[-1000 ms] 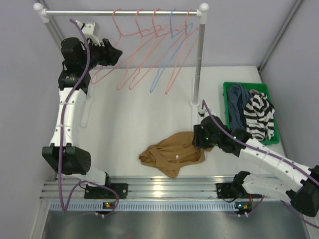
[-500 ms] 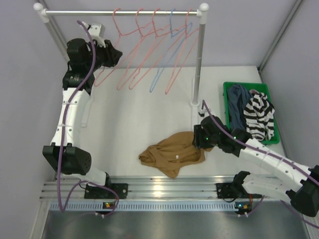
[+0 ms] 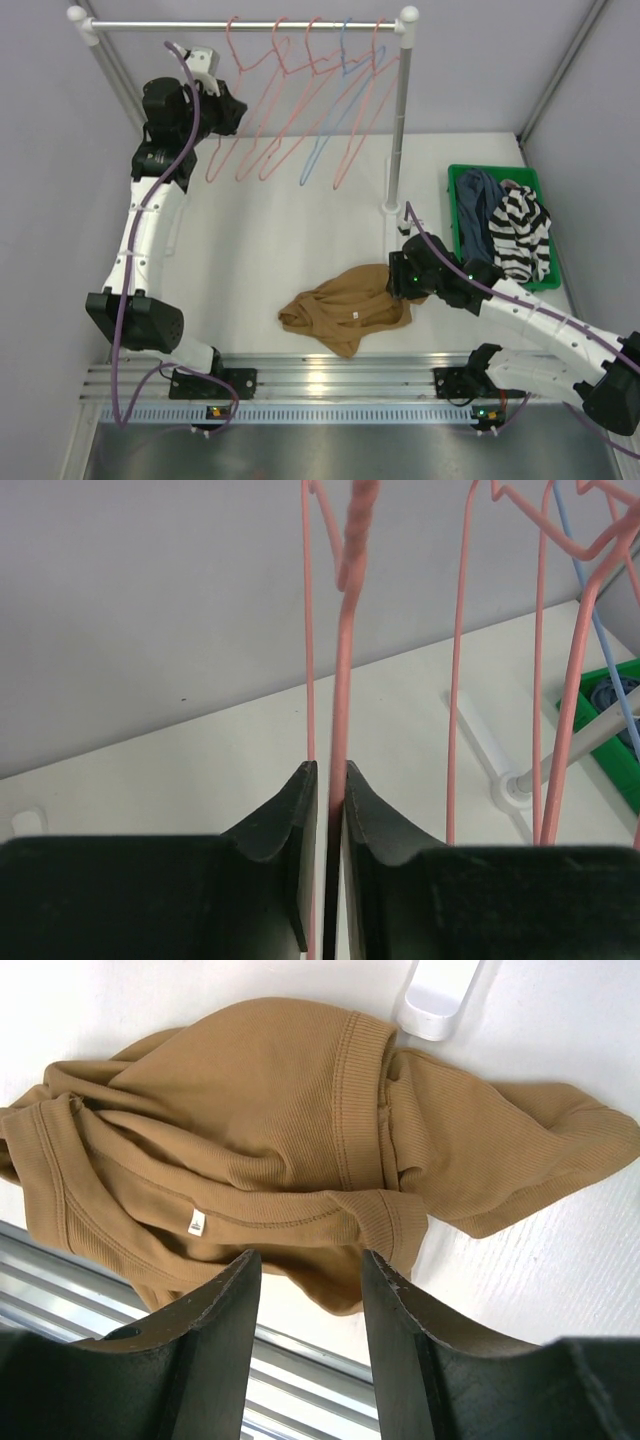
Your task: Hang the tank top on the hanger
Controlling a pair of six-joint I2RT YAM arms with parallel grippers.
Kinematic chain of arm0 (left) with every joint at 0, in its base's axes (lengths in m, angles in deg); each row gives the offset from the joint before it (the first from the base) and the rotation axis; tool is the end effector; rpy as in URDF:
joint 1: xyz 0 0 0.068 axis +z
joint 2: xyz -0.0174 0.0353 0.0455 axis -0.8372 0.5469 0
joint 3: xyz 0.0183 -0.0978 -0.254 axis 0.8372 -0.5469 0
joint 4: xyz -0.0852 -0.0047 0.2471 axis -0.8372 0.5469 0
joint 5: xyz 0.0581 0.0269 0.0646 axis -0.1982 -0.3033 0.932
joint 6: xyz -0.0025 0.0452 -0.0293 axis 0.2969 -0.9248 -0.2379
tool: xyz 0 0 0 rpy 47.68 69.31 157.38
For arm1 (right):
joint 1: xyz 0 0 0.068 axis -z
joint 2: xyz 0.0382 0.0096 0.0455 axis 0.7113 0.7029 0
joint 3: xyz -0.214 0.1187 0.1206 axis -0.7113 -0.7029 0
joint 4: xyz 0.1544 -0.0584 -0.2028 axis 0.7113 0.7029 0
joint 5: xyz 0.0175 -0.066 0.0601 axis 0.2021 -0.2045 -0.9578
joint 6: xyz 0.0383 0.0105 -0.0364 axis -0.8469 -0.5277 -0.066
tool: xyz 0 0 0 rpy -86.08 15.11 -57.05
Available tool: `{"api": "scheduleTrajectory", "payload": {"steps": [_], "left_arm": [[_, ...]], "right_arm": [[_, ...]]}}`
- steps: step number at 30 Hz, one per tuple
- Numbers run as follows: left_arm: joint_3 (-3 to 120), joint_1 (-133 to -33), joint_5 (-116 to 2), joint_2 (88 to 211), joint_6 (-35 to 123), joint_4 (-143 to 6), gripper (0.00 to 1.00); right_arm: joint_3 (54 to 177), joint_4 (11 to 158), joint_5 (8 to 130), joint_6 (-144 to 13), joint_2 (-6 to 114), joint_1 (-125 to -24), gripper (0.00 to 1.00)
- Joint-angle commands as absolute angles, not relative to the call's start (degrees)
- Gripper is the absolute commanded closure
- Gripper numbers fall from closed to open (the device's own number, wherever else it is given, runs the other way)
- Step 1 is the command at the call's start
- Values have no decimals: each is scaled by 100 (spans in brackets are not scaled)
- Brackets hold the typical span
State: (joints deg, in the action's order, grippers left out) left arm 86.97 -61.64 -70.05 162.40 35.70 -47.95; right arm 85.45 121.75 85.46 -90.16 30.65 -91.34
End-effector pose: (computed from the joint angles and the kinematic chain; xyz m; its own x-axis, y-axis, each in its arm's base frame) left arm 0.3425 -0.0417 0.4768 -0.1364 -0.0499 -0.9894 0.4262 0.8986 -0.1041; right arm 0.1439 0.1412 0.2588 -0.7920 -0.0748 -0.6059 -0.2684 0.9341 0.2356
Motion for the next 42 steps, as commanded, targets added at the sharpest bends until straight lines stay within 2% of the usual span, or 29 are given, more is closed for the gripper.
{"api": "scheduleTrajectory", "payload": {"steps": [1, 3, 5, 6, 24, 42], "left_arm": [[8870, -6264, -6691, 16041, 3362, -4714, 82], [8931, -6370, -6463, 16059, 3318, -4652, 86], [9001, -6510, -6243, 16059, 3247, -4582, 98], [9028, -6554, -6164, 16076, 3091, -4564, 100], [9045, -6695, -5363, 15725, 3186, -5179, 100], [7702, -6695, -5065, 14522, 3423, -4881, 100]], "right_arm": [[8553, 12009, 8560, -9012, 2995, -9192, 55], [8553, 12018, 8551, -9012, 2978, -9192, 55], [8535, 12018, 8569, -9021, 2960, -9183, 55], [8544, 12027, 8578, -9021, 2943, -9183, 55], [8570, 12071, 8631, -8986, 2908, -9192, 55], [8553, 12150, 8709, -8924, 2820, -9192, 55]]}}
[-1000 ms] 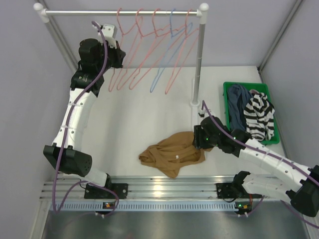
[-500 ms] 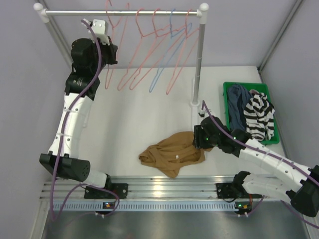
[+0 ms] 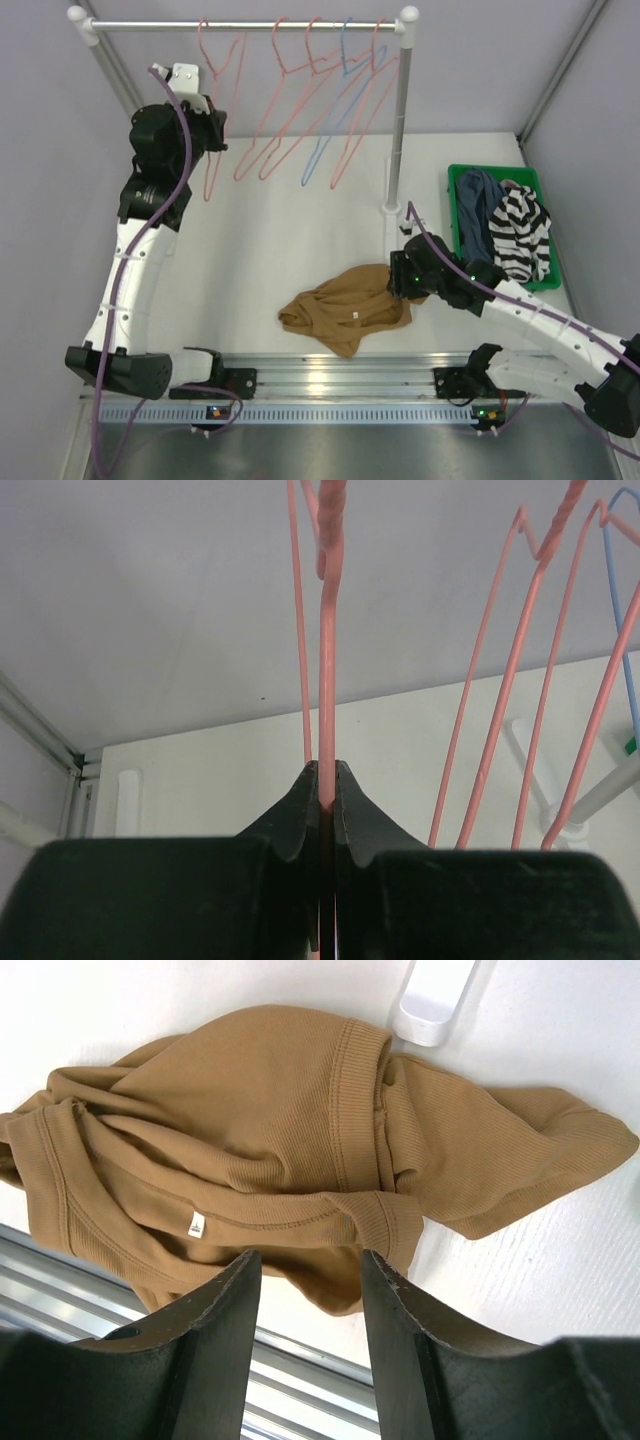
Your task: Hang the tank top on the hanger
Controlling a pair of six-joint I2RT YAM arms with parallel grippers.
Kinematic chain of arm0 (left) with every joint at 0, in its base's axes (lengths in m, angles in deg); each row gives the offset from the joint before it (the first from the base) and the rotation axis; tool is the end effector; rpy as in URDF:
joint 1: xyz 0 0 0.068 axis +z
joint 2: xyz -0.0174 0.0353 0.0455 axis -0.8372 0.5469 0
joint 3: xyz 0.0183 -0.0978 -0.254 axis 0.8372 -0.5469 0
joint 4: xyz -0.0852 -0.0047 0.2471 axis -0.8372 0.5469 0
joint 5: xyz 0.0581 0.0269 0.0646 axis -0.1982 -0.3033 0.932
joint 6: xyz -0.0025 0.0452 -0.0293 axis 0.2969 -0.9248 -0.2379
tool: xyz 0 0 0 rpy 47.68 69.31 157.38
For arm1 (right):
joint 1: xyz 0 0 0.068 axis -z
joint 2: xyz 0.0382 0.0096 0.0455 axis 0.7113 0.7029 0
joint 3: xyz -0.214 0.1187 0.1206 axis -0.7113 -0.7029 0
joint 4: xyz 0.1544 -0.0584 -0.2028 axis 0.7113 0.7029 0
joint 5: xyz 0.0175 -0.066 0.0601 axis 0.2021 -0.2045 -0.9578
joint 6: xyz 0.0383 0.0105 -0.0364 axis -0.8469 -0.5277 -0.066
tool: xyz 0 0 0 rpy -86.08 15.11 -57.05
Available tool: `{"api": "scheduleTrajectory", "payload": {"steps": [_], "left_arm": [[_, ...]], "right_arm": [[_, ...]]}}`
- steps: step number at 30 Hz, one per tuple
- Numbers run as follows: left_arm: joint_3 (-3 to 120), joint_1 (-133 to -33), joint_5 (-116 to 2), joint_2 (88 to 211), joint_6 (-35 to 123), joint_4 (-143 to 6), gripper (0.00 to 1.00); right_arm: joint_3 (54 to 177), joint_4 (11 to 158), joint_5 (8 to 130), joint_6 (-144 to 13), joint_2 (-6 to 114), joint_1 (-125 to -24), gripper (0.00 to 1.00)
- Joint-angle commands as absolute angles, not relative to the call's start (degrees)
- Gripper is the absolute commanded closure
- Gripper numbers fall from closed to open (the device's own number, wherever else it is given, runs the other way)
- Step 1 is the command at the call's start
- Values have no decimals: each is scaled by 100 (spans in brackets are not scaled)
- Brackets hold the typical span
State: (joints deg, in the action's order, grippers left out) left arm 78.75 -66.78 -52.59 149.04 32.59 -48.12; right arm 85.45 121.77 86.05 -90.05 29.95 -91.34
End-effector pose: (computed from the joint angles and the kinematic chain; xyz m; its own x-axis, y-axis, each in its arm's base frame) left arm 0.2715 -0.0500 0.4974 -0.0185 -0.0081 -0.9998 0.2341 0.9721 -0.0122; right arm 0.1429 0.1396 0.2610 -0.7835 -0.0695 -0.6175 -0.2670 0.9350 0.2335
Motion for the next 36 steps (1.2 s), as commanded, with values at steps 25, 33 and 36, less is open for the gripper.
{"api": "scheduleTrajectory", "payload": {"steps": [25, 33, 36], "left_arm": [[3887, -6695, -7031, 10488, 5612, -2193, 100], [3773, -6827, -7813, 9968, 5313, -1479, 100], [3571, -6906, -8069, 9889, 5287, -1479, 100]], "right_arm": [[9027, 12238, 8806, -8748, 3162, -9192, 55], [8843, 12062, 8833, -8889, 3206, -9192, 55], [8790, 12036, 8789, -8915, 3180, -9192, 55]]}}
